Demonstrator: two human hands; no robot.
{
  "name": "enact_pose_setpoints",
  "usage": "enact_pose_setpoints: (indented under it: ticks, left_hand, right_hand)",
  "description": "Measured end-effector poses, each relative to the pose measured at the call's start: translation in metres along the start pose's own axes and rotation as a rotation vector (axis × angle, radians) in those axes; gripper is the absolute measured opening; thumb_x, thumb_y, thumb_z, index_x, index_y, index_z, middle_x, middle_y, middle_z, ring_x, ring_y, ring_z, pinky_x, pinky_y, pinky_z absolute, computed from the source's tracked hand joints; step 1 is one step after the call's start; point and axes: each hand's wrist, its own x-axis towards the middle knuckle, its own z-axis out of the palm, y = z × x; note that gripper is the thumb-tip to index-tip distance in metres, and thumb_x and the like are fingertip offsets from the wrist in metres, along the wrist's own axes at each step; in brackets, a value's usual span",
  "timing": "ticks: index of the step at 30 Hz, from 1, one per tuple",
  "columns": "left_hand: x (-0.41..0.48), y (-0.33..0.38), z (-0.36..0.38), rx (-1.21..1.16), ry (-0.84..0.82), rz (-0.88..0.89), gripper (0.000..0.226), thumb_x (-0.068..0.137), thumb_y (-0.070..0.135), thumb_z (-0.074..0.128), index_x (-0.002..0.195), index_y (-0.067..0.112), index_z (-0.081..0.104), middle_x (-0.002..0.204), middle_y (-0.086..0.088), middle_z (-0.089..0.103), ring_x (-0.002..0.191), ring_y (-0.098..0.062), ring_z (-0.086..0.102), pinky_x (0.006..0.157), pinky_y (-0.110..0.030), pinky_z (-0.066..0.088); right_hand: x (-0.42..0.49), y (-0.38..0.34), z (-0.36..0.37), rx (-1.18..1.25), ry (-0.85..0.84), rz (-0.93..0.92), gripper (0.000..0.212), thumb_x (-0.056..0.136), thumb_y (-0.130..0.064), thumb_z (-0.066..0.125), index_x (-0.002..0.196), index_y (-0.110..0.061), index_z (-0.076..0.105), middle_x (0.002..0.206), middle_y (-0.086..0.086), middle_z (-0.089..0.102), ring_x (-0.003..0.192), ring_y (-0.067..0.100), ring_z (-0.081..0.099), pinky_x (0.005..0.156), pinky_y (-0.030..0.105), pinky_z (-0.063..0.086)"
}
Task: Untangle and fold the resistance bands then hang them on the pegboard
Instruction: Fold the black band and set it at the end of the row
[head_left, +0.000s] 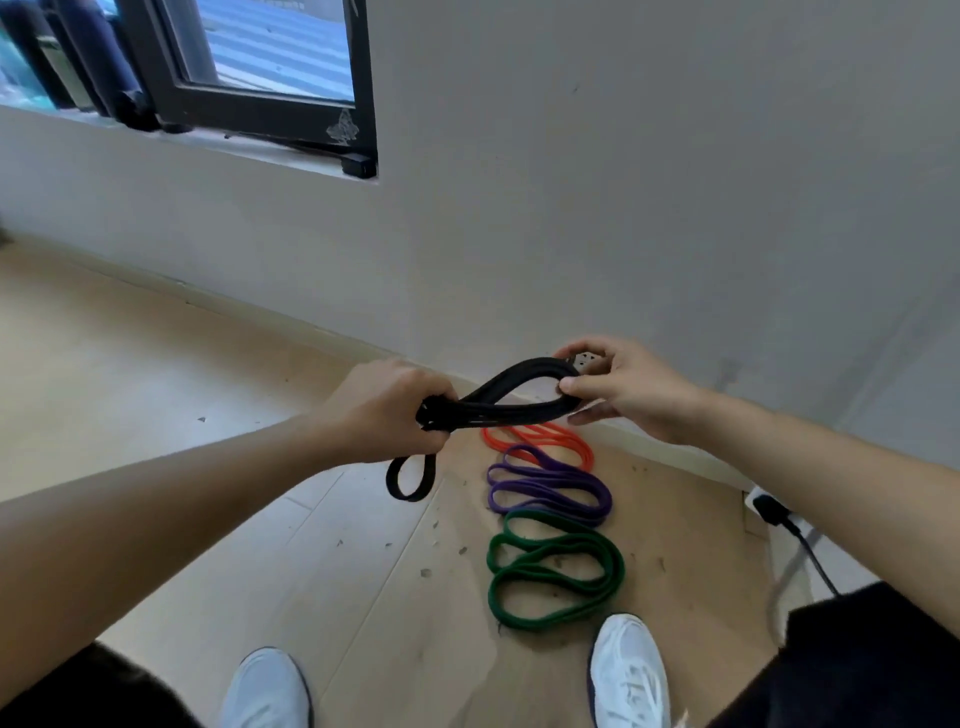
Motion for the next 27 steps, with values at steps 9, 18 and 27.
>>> enact_pose_setpoints:
  ticks: [9,18,27]
  left_hand:
    - [-0.023,0.019,0.113,-0.009,-0.314,-0.027,0.025,0.075,0.041,0.070,0.098,0.032,0.072,0.076,0.011,0.067,0.073,-0.014,0.057,0.062,-0.028,0.047]
    - [-0.075,0.031,0.251,-0.131,-0.541,-0.056,0.028,0.078,0.039,0.066,0.105,0.033,0.070,0.084,0.010,0.069,0.081,-0.015,0.062,0.061,-0.024,0.036]
    - [-0.105,0.042,0.345,-0.228,-0.623,-0.122,0.033,0.075,0.043,0.069,0.107,0.033,0.067,0.089,0.009,0.072,0.084,-0.017,0.066,0.062,-0.029,0.049]
  right_hand:
    - [-0.011,0.131,0.040,0.035,0.055,0.303,0.023,0.089,0.011,0.064,0.105,-0.005,0.066,0.094,0.017,0.063,0.078,0.029,0.068,0.064,0.039,0.064]
    - [-0.053,0.281,0.085,0.060,0.088,0.606,0.021,0.088,0.009,0.068,0.102,-0.008,0.065,0.090,0.010,0.063,0.073,0.023,0.066,0.054,0.034,0.060]
    - [-0.065,0.356,0.100,-0.147,0.075,0.699,0.023,0.081,0.006,0.076,0.096,-0.010,0.067,0.089,0.009,0.066,0.082,0.030,0.067,0.068,0.043,0.061]
